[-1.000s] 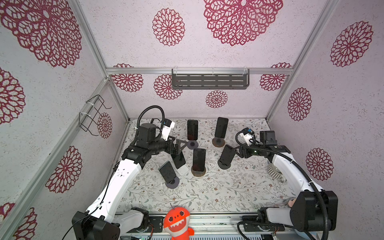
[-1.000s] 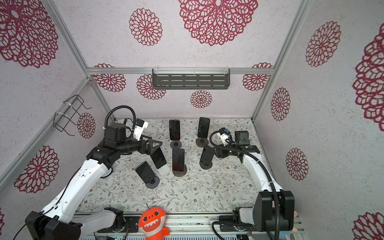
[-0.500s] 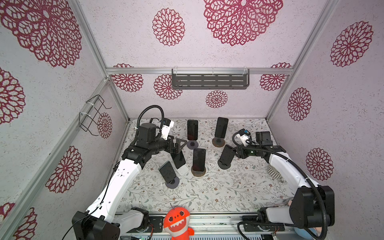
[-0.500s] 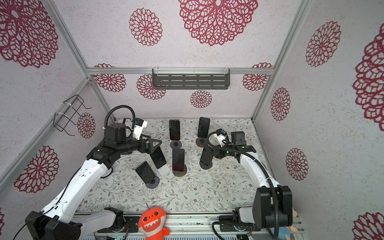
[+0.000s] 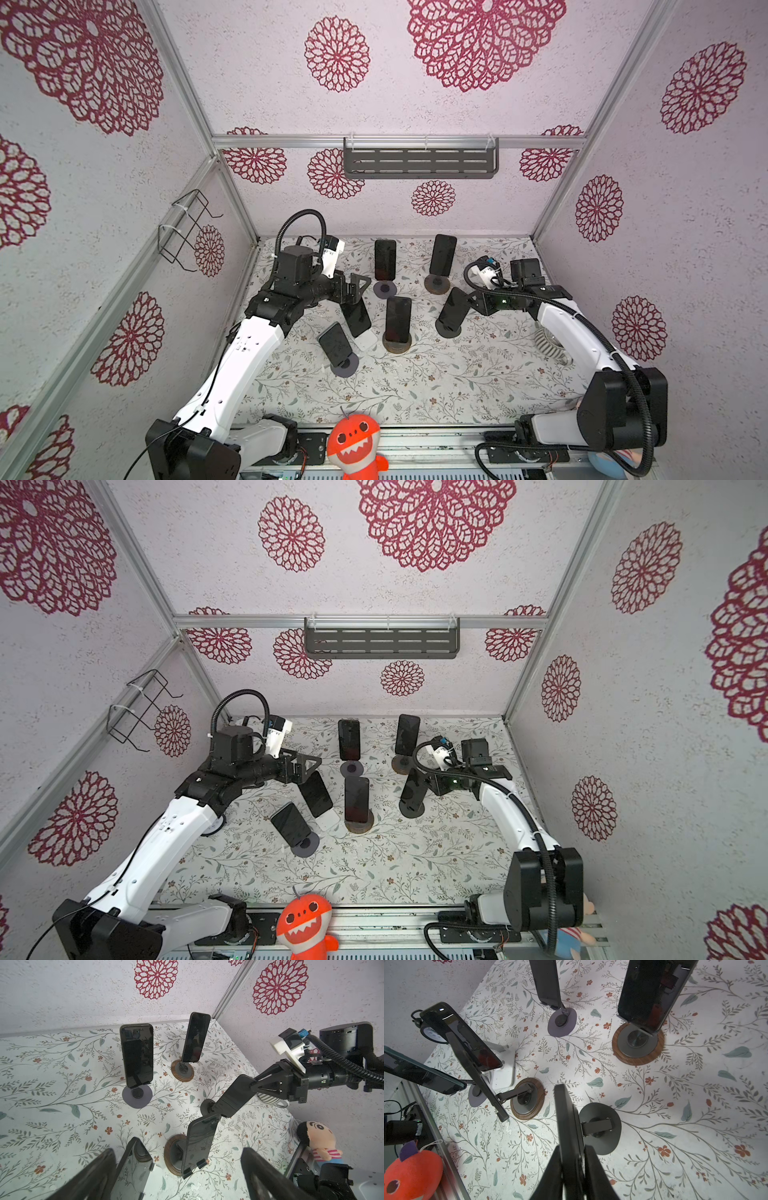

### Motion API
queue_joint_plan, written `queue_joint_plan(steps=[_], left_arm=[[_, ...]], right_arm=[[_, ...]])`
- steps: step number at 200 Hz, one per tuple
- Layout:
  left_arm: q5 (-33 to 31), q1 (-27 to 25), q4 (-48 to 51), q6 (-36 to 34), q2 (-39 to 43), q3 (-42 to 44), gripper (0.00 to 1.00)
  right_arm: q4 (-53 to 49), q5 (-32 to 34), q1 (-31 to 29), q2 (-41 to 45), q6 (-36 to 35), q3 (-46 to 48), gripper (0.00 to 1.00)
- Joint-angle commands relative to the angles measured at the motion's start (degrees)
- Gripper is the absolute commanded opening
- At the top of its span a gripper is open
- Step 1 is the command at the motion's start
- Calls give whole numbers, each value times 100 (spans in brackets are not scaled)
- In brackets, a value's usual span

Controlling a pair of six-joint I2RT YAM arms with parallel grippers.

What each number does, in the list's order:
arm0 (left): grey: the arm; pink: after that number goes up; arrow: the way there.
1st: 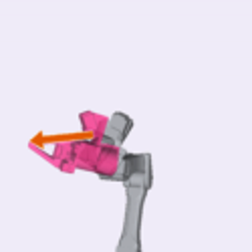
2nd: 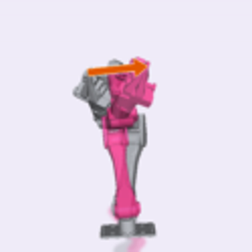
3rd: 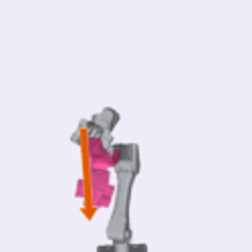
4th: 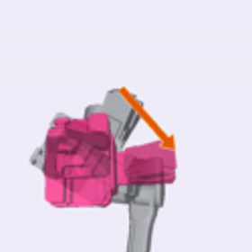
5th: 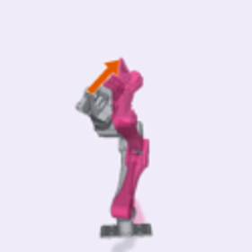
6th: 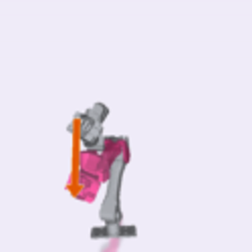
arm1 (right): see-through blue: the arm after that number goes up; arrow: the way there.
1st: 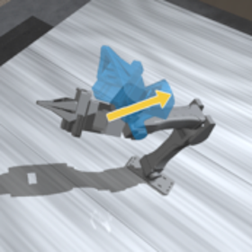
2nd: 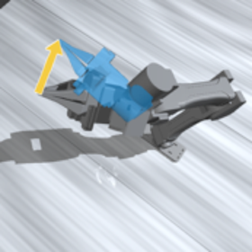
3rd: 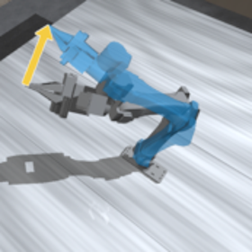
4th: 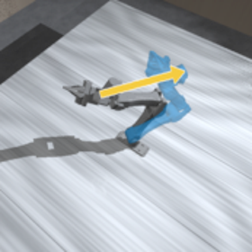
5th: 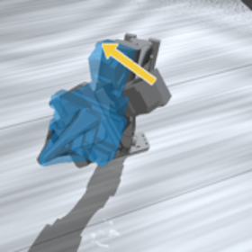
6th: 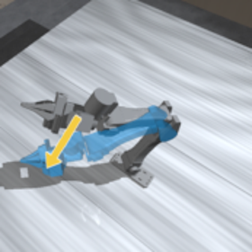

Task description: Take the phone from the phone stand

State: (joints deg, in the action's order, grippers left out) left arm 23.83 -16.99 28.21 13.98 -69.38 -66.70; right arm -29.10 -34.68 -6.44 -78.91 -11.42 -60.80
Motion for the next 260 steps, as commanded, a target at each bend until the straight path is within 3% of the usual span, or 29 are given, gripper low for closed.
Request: queue_joint_plan(steps=[1,61,100,151,193,230,260], left_arm=[[-131,-24,-36,68,-47,-132,98],[-221,-95,14,-12,-27,-316,98],[-274,-507,304,-598,-30,-622,97],[-755,-1687,752,-1682,-493,-1249,97],[-859,-2194,449,-1873,-1128,-1488,97],[-678,-2477,178,-2396,-1543,-1528,97],[-641,-2485,129,-2467,-1820,-1679,97]], right_arm=[[-192,-92,-10,39,-166,-246,17],[-500,-218,-12,154,-255,-716,8],[-575,-174,-10,357,-132,-971,0],[-594,0,-51,433,1117,-1506,0],[-345,-185,-337,385,2152,-1626,0],[23,-294,-891,359,2054,-1619,0],[307,-386,-969,460,2272,-1583,0]])
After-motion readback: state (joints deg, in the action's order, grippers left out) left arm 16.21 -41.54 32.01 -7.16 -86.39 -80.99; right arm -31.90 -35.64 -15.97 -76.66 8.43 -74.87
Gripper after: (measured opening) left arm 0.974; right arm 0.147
